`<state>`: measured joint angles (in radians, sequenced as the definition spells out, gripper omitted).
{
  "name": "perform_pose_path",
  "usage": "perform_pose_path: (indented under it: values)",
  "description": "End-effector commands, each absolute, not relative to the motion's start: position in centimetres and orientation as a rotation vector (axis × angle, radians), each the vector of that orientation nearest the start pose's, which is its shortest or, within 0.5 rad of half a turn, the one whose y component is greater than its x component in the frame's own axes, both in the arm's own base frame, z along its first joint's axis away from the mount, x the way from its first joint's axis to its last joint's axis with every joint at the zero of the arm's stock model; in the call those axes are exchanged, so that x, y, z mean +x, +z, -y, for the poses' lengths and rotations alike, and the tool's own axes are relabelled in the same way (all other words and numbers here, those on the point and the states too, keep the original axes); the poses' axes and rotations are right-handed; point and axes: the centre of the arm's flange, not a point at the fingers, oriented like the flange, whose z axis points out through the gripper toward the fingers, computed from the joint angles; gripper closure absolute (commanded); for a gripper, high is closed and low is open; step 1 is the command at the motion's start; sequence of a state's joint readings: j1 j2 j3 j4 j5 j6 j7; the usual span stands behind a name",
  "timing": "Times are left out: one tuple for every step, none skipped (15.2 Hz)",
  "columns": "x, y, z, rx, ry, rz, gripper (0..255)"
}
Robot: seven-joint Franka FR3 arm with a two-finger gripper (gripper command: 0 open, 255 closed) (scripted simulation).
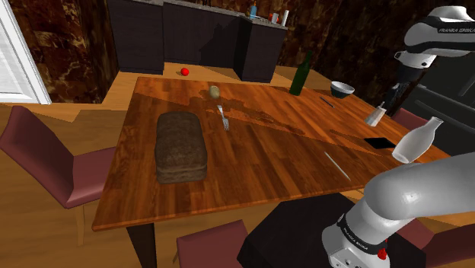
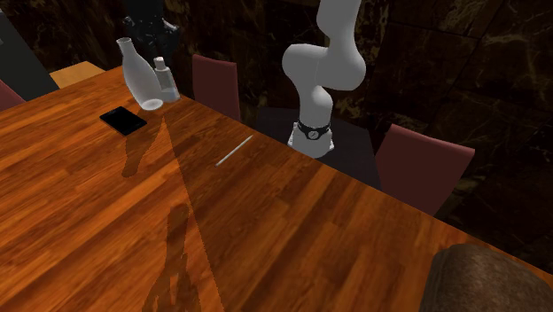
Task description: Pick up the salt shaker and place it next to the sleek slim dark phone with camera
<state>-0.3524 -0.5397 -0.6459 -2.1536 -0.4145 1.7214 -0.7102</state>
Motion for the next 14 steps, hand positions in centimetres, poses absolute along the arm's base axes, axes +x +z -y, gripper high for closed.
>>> perform_pose_path:
  values:
    - [13.9, 55.9, 42.1, -3.212, 0.088, -0.256, 255]
    - [12.8, 55.9, 42.8, -3.212, 0.088, -0.256, 255]
    - [11.7, 55.9, 43.5, -3.212, 0.088, -0.256, 255]
    - [10.6, 55.9, 44.3, -3.212, 0.088, -0.256, 255]
    - [9.5, 55.9, 45.0, -3.212, 0.088, -0.256, 255]
    - [8.4, 55.9, 45.8, -3.212, 0.088, -0.256, 255]
    - [7.3, 55.9, 46.5, -3.212, 0.088, -0.256, 255]
    - [6.2, 55.9, 47.3, -3.212, 0.088, -0.256, 255]
    - [5.1, 55.9, 48.0, -3.212, 0.088, -0.256, 255]
    - [4.0, 55.9, 48.7, -3.212, 0.088, -0.256, 255]
    - [3.0, 55.9, 49.5, -3.212, 0.088, -0.256, 255]
    - [1.9, 55.9, 50.2, -3.212, 0.088, -0.256, 255]
    - [0.8, 55.9, 51.0, -3.212, 0.088, -0.256, 255]
    - [-0.3, 55.9, 51.7, -3.212, 0.088, -0.256, 255]
